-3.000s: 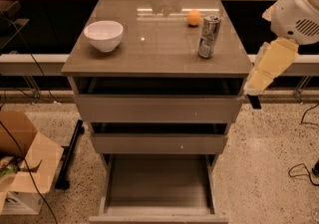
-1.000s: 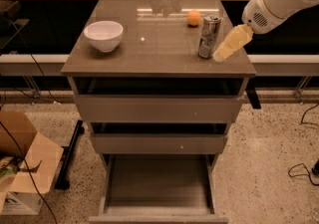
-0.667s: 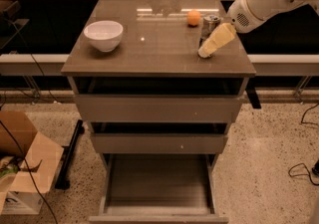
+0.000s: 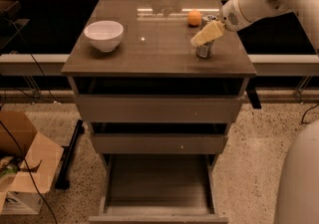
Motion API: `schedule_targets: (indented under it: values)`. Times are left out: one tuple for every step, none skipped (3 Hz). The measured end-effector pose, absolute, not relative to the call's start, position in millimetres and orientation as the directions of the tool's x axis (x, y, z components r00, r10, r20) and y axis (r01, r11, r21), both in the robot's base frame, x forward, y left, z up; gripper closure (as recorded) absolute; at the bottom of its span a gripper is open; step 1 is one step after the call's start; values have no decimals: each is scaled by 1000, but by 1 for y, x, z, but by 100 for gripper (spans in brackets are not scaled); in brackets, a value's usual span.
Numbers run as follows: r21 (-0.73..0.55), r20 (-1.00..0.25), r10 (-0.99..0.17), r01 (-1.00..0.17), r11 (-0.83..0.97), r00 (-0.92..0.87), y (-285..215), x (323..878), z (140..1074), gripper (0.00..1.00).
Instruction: Place redbull can into bottom drawer
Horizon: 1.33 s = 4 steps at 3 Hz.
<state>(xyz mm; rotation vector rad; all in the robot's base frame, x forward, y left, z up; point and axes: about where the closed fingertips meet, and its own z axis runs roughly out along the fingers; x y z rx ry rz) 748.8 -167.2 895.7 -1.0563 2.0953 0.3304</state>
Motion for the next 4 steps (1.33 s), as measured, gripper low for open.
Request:
schedule_targets:
  values:
    - [-77, -746, -540, -756, 650, -389, -178, 763, 890, 50]
    - [-83, -775, -520, -756, 649, -360, -174, 766, 900, 81]
    - [-106, -791, -524, -771, 628, -317, -155, 754, 919, 100]
    - [-129, -813, -530, -813, 567, -241, -124, 720, 939, 100]
